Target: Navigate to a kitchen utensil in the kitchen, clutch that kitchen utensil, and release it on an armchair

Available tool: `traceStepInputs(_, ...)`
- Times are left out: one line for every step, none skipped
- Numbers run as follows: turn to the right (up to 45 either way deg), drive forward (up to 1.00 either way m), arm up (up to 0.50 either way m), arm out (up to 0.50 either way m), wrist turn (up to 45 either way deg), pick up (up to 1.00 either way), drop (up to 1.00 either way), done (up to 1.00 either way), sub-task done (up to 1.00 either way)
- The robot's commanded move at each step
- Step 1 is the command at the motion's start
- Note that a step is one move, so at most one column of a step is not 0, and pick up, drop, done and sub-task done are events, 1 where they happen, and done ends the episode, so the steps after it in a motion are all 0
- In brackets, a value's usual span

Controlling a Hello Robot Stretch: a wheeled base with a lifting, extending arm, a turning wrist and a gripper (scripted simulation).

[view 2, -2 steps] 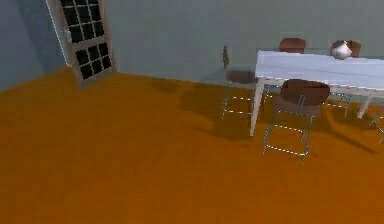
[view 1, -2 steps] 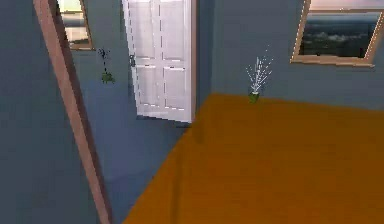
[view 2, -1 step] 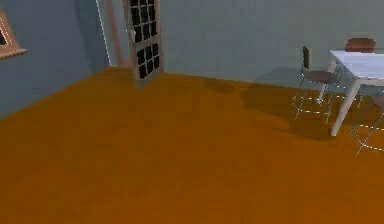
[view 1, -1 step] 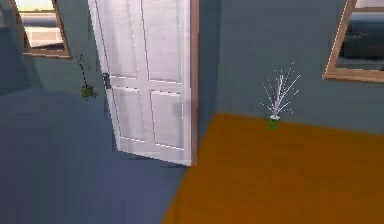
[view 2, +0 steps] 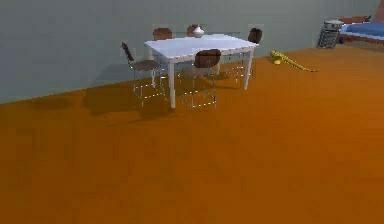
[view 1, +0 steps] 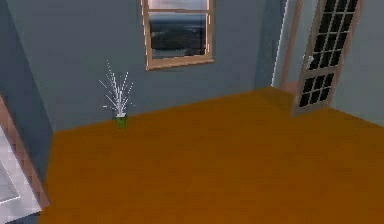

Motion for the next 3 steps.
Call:
traceStepInputs(0.0, 0.05, 0.00, 0.00, 0.0, 0.00, 0.00, 0.00, 0.00)
traceStepInputs(-45.0, 0.00, 0.00, 0.00, 0.0, 0.00, 0.00, 0.00, 0.00)
traceStepInputs(-45.0, 0.00, 0.00, 0.00, 0.0, 0.00, 0.00, 0.00, 0.00)
